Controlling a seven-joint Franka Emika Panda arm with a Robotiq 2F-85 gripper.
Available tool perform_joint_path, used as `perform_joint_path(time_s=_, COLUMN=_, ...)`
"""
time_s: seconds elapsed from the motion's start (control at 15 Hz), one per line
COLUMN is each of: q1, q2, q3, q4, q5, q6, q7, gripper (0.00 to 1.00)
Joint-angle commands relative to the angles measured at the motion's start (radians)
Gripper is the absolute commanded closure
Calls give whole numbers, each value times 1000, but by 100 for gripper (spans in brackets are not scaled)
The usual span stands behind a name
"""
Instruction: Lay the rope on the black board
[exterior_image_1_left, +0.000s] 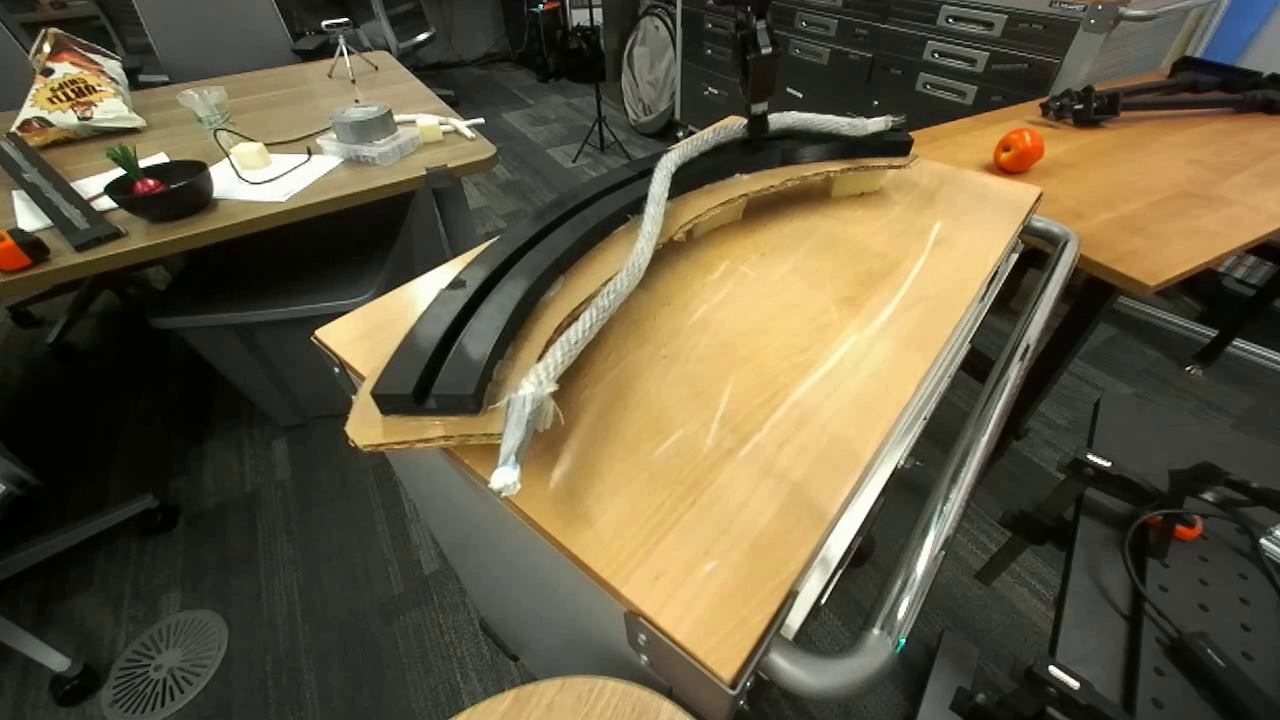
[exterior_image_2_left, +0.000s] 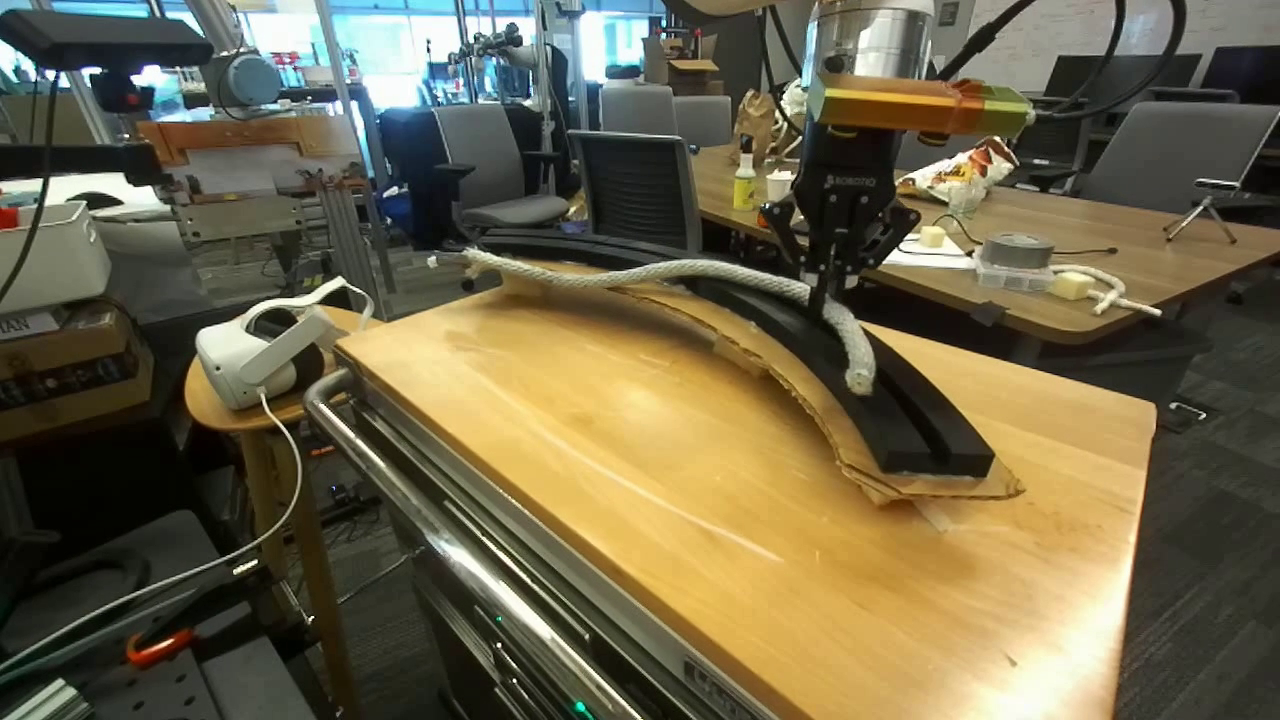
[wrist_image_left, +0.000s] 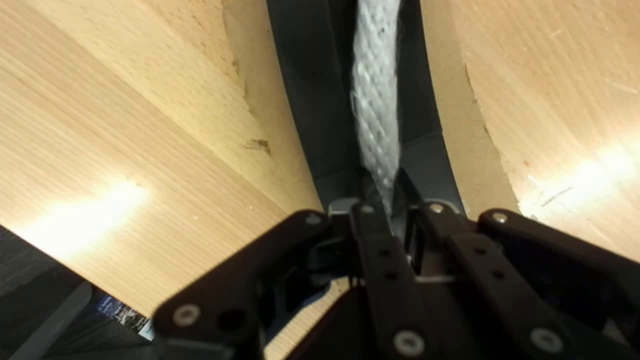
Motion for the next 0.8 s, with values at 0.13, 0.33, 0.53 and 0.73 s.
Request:
perform_joint_path(time_s=0.13, q1=-14, q2=12, q3=-1, q4=-6, q5=-19, q6=12, q7=-18, gripper=97)
perform_joint_path(time_s=0.33, q1=-8, q2=12, q3=-6, q4=-5, q5=-44, q6=-2, q7=-29, gripper=97)
perform_joint_path(time_s=0.53, q1=-1, q2=12, q3=-12, q4=4, q5=-91, q6=-43, q7=-52, gripper=97)
perform_joint_path(time_s=0.73, q1=-1, q2=9, q3=-13, q4=3, q5=-130, q6=-61, q7=-72, gripper=97)
